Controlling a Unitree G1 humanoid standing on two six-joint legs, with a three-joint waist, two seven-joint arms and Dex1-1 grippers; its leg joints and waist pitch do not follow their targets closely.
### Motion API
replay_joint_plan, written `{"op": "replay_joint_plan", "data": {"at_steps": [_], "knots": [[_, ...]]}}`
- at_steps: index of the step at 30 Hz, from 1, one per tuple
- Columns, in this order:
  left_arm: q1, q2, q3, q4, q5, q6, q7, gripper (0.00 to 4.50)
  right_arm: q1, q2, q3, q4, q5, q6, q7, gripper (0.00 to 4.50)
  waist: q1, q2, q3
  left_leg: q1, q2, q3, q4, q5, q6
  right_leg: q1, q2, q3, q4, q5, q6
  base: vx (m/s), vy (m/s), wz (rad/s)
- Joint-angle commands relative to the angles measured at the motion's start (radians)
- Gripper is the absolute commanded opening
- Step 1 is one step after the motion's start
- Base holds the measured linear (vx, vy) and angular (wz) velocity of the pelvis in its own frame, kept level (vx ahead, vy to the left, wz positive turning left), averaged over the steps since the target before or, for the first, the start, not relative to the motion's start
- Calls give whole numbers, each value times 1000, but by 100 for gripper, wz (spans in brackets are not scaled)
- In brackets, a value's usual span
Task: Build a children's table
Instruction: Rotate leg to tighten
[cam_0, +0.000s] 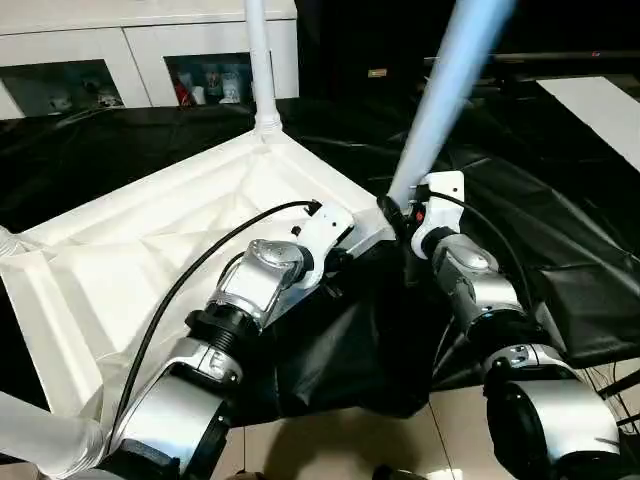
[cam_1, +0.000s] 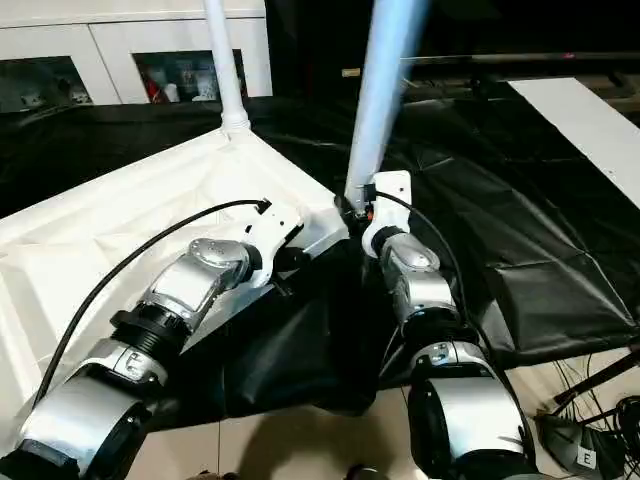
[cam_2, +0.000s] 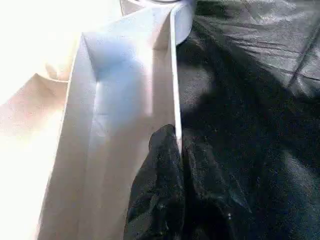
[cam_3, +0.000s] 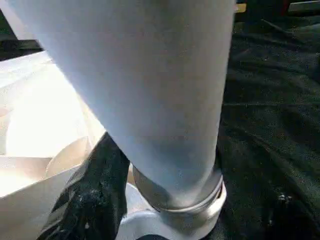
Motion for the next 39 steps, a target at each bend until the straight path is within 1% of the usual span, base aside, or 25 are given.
{"op": "replay_joint_plan", "data": {"at_steps": [1,6,8,10,11,13,14,15,16,17,18,19,20,21,22,23,25,26,27,28,29,31,33,36,39], "knots": [[-3,-9,-20,24,4,-7,-5,0,25,34,33,77,2,46,45,226,5,-4,-61,-12,38,2,-65,-217,69,32,-44,34,-59,-304,-202,0,0,0],[-5,-2,-22,31,5,-17,-12,0,23,31,33,86,-5,41,58,209,6,-5,-69,-17,35,6,-56,-165,85,37,-40,33,-49,-247,-216,0,0,0],[-6,4,-25,32,7,-25,-20,0,24,27,36,86,-12,38,72,206,6,-4,-71,-16,35,7,-52,-163,90,35,-40,34,-47,-239,-222,0,0,0],[-5,10,-29,29,10,-34,-31,0,25,21,41,83,-17,37,90,201,6,-5,-80,-20,35,8,-45,-129,98,40,-38,31,-38,-192,-231,0,0,0],[-2,18,-38,22,14,-47,-46,0,26,14,48,77,-21,38,105,198,5,-6,-85,-24,34,8,-41,-95,107,44,-37,30,-30,-141,-241,0,0,0],[7,35,-51,-2,18,-55,-75,0,29,0,60,63,-26,46,141,195,5,-7,-83,-31,34,8,-35,-89,121,42,-35,30,-24,-111,-250,0,0,0],[23,61,-72,-43,21,-69,-121,0,32,-23,78,38,-31,63,199,195,6,-4,-84,-30,34,9,-34,-92,121,41,-35,29,-22,-112,-253,0,0,0],[34,79,-82,-71,20,-61,-146,0,35,-39,88,13,-26,86,243,194,5,-6,-91,-31,35,10,-28,-69,134,45,-35,28,-14,-65,-266,0,0,0],[42,94,-91,-92,20,-59,-169,0,38,-52,96,-10,-21,107,282,194,5,-9,-91,-32,36,10,-27,-54,141,46,-35,28,-12,-45,-269,0,0,0],[54,115,-102,-121,19,-69,-202,0,43,-71,109,-43,-15,134,336,194,4,-10,-90,-34,36,10,-24,-31,158,47,-32,26,-8,-15,-277,0,0,0],[66,138,-110,-150,18,-69,-229,0,50,-96,125,-81,-8,166,395,193,3,-11,-92,-34,38,10,-22,-18,165,47,-33,27,-5,-1,-280,0,0,0],[85,173,-121,-192,14,-87,-276,0,59,-133,149,-139,2,219,477,193,4,-11,-95,-35,40,10,-15,34,189,46,-31,28,4,56,-295,0,0,0],[91,185,-124,-205,11,-90,-292,0,62,-146,156,-157,5,235,503,193,8,-9,-96,-35,41,9,-12,52,196,47,-29,27,7,74,-298,0,0,0],[99,203,-126,-224,7,-91,-315,0,64,-167,166,-182,12,261,543,193,8,-11,-93,-37,42,12,-9,71,207,45,-27,27,11,95,-304,0,0,0],[112,241,-132,-254,2,-107,-361,0,68,-214,190,-231,24,311,631,193,7,-22,-90,-39,43,15,-8,72,210,44,-24,27,10,94,-302,0,0,0],[115,252,-133,-263,1,-106,-371,0,71,-230,197,-249,29,328,660,193,13,-20,-93,-38,43,15,-4,76,210,44,-23,28,15,98,-301,0,0,0],[124,284,-131,-281,-10,-127,-406,0,73,-270,215,-278,43,378,739,193,18,-23,-88,-38,44,18,-2,61,200,36,-23,30,15,71,-304,0,0,0],[124,284,-131,-281,-10,-127,-406,0,73,-270,215,-278,43,378,739,193,19,-22,-87,-37,43,18,-3,48,193,35,-22,30,14,52,-302,0,0,0],[141,310,-124,-308,-32,-146,-448,0,77,-303,239,-283,27,386,801,193,19,-27,-78,-39,45,20,-7,10,175,31,-22,30,9,-5,-293,0,0,0],[147,319,-122,-317,-39,-155,-462,0,78,-312,247,-284,20,387,818,193,20,-25,-77,-38,45,19,-9,-11,163,31,-24,30,6,-39,-288,0,0,0],[147,319,-122,-317,-39,-155,-462,0,78,-312,247,-284,20,387,818,193,20,-24,-75,-37,47,20,-12,-43,140,30,-25,32,2,-82,-278,0,0,0],[156,342,-124,-334,-47,-146,-490,0,84,-332,269,-292,11,397,865,193,18,-23,-72,-32,48,20,-15,-67,110,26,-24,34,-1,-108,-269,0,0,0],[164,362,-123,-338,-55,-163,-521,0,73,-329,289,-253,-31,370,860,193,15,-26,-69,-35,45,19,-15,-57,99,28,-21,36,5,-69,-271,0,0,0],[167,368,-123,-341,-55,-167,-529,0,70,-327,298,-246,-42,368,852,192,11,-25,-70,-36,43,18,-14,-41,99,30,-22,36,7,-41,-276,0,0,0],[165,370,-122,-334,-43,-164,-520,0,80,-325,326,-248,-55,375,841,191,7,-29,-67,-37,42,19,-13,-33,106,31,-20,36,7,-31,-278,0,0,0]]}}
